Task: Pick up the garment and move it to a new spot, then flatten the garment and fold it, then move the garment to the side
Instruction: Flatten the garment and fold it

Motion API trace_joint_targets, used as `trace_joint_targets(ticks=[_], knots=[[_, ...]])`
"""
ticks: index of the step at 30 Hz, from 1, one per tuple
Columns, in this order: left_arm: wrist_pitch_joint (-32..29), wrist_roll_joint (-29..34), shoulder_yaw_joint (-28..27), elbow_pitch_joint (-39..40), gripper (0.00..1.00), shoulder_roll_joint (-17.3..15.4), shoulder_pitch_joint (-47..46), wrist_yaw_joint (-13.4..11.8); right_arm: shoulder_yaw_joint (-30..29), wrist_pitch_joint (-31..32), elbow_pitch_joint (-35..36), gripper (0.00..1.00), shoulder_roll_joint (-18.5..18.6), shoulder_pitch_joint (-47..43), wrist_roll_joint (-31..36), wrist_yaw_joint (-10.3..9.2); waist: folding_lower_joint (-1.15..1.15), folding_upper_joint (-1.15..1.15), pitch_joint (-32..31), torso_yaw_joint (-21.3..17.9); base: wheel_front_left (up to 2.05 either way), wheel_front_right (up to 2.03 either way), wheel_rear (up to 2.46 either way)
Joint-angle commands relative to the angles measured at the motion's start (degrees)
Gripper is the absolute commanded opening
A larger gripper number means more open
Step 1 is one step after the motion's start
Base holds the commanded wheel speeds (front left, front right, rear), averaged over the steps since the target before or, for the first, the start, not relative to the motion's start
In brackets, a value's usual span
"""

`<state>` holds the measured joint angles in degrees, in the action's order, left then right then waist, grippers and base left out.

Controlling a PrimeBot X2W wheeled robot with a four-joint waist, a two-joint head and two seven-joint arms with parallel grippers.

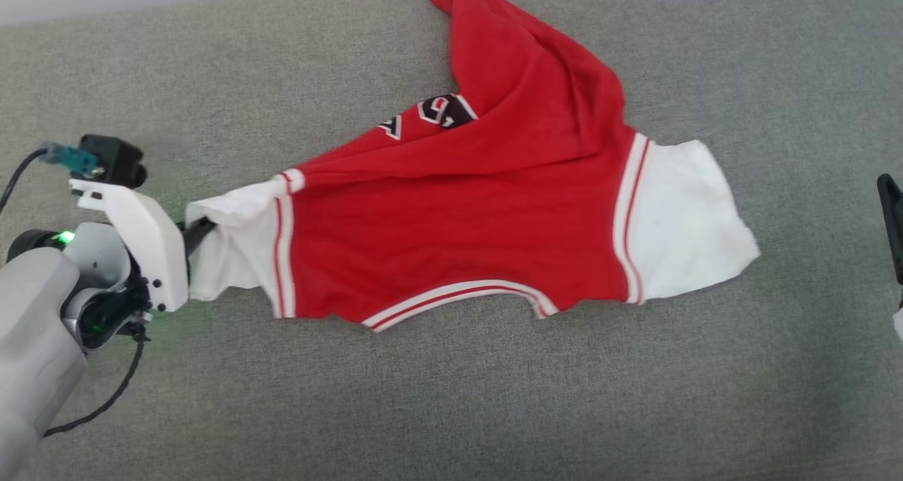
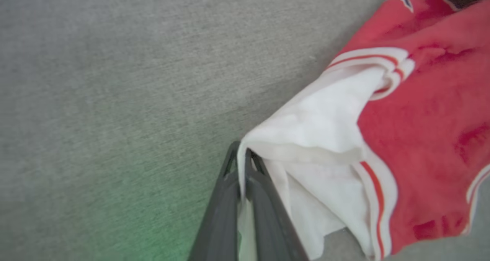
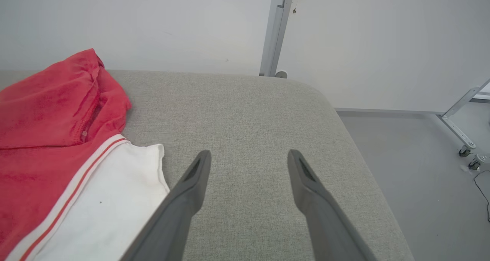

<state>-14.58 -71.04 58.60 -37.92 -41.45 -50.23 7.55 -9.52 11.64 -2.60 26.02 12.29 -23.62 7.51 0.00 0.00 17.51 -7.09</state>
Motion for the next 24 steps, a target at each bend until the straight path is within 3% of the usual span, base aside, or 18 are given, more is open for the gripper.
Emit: trace_joint_targets(ticks=[1,2,3,9,14,19,22,24], knots=[[1.4,0.8,-0.1,-1.9,0.23,0.2,0.0,-0.2,0.2,0.2,0.1,1.00,-0.1,0.2,0.2,-0.04,0.00,0.00,0.0,-0.1,0.00,0.00,0.00],[2.3,1.2,-0.1,-3.0,0.83,0.6,-0.2,-0.2,0.4,0.2,0.2,1.00,-0.1,0.3,0.2,-0.04,0.00,0.00,0.0,-0.1,0.00,0.00,0.00],[3.1,1.7,0.0,-3.9,1.00,1.0,-0.4,-0.2,0.7,0.2,0.2,1.00,0.1,0.4,0.2,-0.04,0.00,0.00,0.0,-0.1,0.00,0.00,0.00],[8.9,5.1,1.5,-4.4,1.00,0.7,-1.7,-0.2,2.6,0.8,1.1,1.00,1.2,0.2,0.2,-0.04,0.00,0.00,-0.7,0.9,0.00,0.00,0.00],[17.7,7.6,0.8,-2.4,1.00,-0.2,-0.4,-1.1,8.0,2.4,2.9,1.00,3.9,-0.9,0.1,-0.04,0.00,0.00,-1.7,1.8,0.00,0.00,0.00],[28.1,9.3,-1.3,3.1,1.00,1.4,5.1,-6.5,17.1,6.3,6.2,1.00,9.2,-2.0,-1.1,-0.04,0.00,0.00,-2.4,3.2,0.00,0.00,0.00],[29.8,11.0,-4.4,7.8,1.00,3.4,9.1,-11.3,22.5,8.5,8.9,1.00,13.7,-2.5,-3.8,-0.04,0.00,0.00,-2.6,4.6,0.00,0.00,0.00],[29.8,14.9,-9.9,12.9,1.00,5.3,12.1,-14.3,24.9,10.0,10.4,1.00,16.9,-2.5,-5.3,-0.05,0.00,0.00,-2.6,5.8,0.00,0.00,0.00]])
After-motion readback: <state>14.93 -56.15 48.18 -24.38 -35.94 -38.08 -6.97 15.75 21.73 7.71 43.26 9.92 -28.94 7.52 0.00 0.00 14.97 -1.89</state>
